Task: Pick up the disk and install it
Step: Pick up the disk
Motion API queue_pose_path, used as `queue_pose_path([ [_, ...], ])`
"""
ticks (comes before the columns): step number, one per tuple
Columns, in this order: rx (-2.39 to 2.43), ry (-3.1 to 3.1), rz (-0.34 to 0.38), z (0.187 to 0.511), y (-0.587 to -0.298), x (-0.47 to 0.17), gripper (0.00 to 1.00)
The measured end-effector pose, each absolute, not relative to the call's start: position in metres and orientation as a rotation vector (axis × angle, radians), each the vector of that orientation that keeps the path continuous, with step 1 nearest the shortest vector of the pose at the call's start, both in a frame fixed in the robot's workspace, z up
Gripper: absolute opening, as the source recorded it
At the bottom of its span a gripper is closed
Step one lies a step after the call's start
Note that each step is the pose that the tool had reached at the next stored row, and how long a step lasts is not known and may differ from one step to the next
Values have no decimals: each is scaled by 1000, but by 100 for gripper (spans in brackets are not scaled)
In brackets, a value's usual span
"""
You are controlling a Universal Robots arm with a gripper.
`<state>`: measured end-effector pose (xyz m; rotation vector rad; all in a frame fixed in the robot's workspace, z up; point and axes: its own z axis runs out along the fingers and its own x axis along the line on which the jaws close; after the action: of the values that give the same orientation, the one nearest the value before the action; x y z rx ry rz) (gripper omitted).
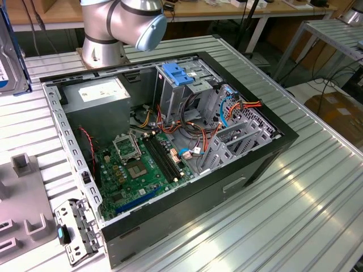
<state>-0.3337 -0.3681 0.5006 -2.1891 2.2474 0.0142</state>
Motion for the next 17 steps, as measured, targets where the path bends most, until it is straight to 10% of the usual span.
queue_pose_path([
  [17, -2189, 2248, 14, 501, -368, -295, 37],
])
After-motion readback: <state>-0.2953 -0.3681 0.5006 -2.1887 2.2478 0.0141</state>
